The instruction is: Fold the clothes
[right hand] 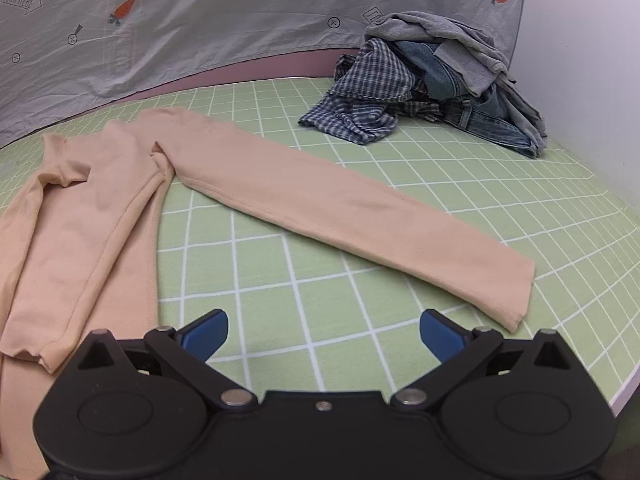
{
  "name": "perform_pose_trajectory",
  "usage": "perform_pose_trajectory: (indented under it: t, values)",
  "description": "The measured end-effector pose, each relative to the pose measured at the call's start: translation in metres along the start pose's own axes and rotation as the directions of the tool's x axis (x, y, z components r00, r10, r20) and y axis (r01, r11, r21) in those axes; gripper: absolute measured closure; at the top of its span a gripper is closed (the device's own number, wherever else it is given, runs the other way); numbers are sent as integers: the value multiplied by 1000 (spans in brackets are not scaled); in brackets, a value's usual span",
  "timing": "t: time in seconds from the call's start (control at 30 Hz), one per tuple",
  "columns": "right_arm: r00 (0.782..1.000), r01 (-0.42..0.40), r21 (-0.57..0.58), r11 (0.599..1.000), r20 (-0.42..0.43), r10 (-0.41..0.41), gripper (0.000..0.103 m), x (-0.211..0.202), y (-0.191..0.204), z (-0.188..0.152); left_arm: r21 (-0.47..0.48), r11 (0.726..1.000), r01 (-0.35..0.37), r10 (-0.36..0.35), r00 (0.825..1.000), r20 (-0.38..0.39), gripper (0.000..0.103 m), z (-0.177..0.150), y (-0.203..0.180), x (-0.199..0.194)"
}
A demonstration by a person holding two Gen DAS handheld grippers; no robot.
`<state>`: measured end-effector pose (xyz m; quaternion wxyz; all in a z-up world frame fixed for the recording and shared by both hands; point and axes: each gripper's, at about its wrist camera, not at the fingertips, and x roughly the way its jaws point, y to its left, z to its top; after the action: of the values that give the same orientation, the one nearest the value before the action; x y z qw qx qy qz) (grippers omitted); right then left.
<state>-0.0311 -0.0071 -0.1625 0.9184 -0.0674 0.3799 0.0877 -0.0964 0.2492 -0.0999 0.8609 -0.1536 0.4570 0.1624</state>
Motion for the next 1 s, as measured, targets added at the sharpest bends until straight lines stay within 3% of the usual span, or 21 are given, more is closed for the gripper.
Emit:
perform_pose_trajectory:
  t: [0.07,0.1,0.2,0.37,0.47,0.53,0.67,0.77,0.8,0.83,0.9,1.0]
  values:
    - [1000,9,5,1000,-3,-9,0,6,-7,-1,31,999,12,-12,1000,-1,75,-1,-8,2]
    - [1000,11,11,1000,-4,-11,0,9,-11,-1,54,998,17,-17,1000,-2,94,-3,-12,3]
    - [1000,16,43,999,4,-16,0,13,-19,-2,73,997,-16,15,1000,6,91,-7,-22,7]
    - [1000,2,33,999,1,-2,0,17,-24,-4,16,1000,-26,26,1000,-3,89,-9,-24,14]
    - [1000,-10,29,1000,0,10,0,18,-25,-6,5,1000,-17,17,1000,-7,81,-10,-25,15]
    - [1000,-18,27,999,1,18,0,19,-26,-7,6,1000,-25,25,1000,-11,68,-10,-27,16]
    - [1000,-28,36,999,8,28,0,19,-28,-8,10,999,-39,39,999,-2,64,-13,-30,18]
    - [999,-36,41,999,12,35,0,20,-29,-9,33,999,-41,41,999,-4,76,-13,-34,18]
    - [999,-39,43,998,13,38,0,20,-29,-9,41,998,-42,42,999,-4,91,-13,-35,18]
    - [999,-39,42,998,16,38,0,20,-29,-9,57,997,-46,46,999,-4,97,-13,-37,17]
    - [999,-38,41,998,24,37,0,20,-29,-10,87,995,-54,54,999,-4,99,-13,-40,16]
    - [999,-35,37,999,37,34,0,20,-28,-12,53,997,-51,51,999,-9,99,-13,-38,14]
